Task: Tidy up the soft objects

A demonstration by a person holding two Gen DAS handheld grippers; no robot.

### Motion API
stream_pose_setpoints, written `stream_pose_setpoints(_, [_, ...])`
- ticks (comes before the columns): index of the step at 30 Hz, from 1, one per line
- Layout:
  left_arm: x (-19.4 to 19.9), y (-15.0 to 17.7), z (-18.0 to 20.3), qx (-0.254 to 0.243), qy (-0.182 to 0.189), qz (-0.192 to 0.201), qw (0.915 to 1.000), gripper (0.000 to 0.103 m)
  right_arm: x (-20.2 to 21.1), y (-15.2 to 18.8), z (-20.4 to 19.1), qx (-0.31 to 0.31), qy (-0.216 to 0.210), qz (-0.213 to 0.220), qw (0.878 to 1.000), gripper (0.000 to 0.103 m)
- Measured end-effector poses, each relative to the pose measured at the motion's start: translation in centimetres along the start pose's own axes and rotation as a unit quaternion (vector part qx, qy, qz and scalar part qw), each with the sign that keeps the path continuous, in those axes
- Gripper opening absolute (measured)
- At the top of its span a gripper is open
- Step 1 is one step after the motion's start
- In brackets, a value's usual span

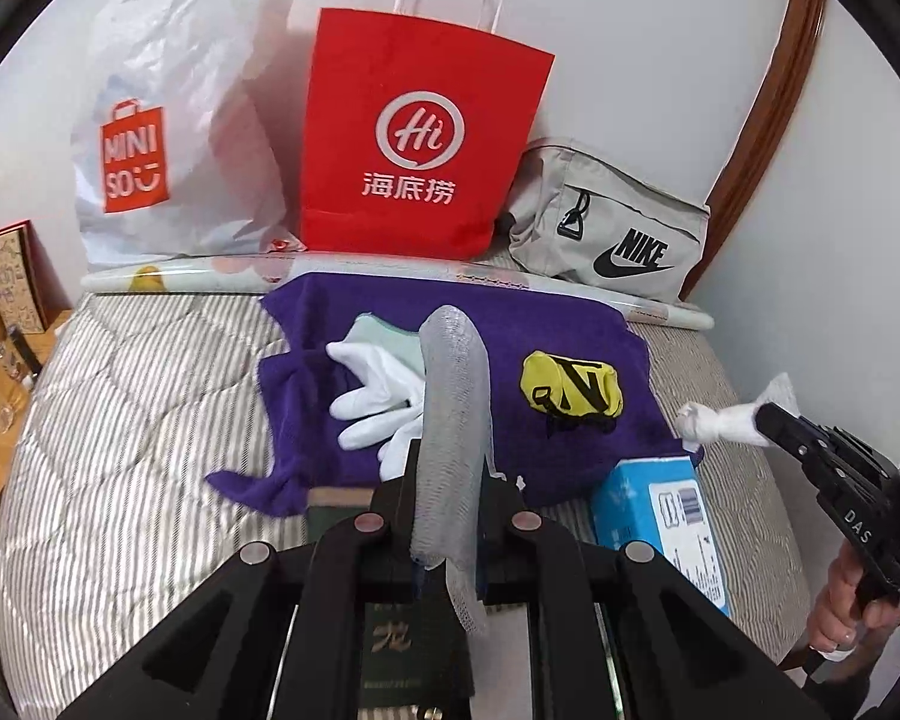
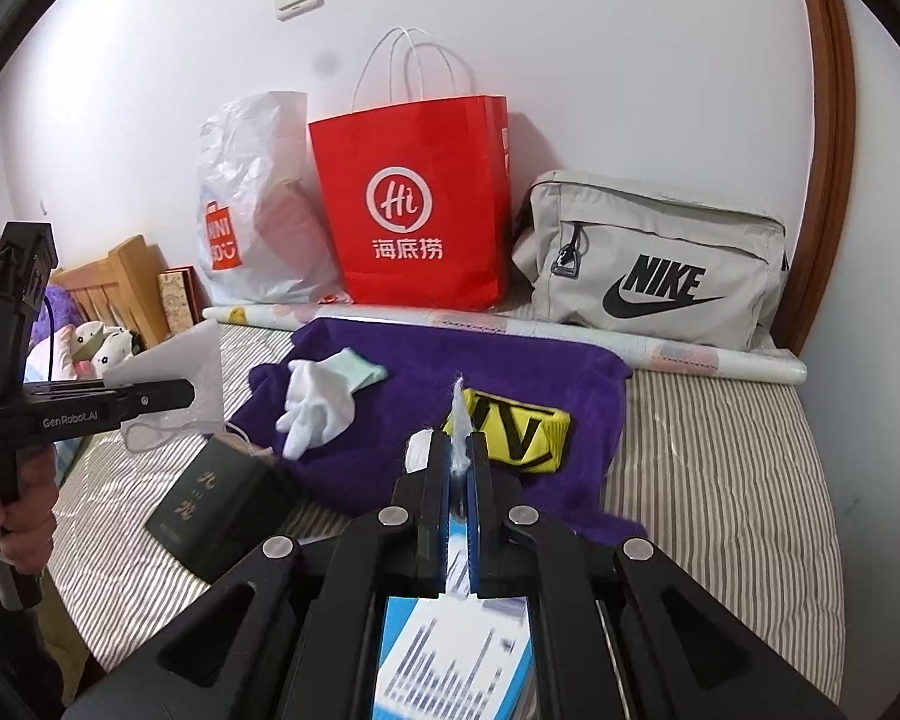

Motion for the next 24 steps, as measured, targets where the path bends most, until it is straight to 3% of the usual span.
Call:
stream_pose_setpoints(6, [-3.5,-1.6,0.5,0.022,0.031,-0.029,0.9989,0.011,-2.5,-1.3,0.7,0.004,0.011,-0.003,1.000,0.005])
stream_pose_setpoints(24, [-10.1,-5.4,0.6,0.011,0.020,-0.058,0.9980,0.011,-9.8,-3.1,2.8,-0.005,0.022,-0.025,0.999,0.005])
Point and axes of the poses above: each gripper's, at about its wrist camera, not at the fingertips, and x roughly against the way its jaws point, z to its right, y to its underside, the point moved 5 cm from there along -x, roughly the way its jaws point
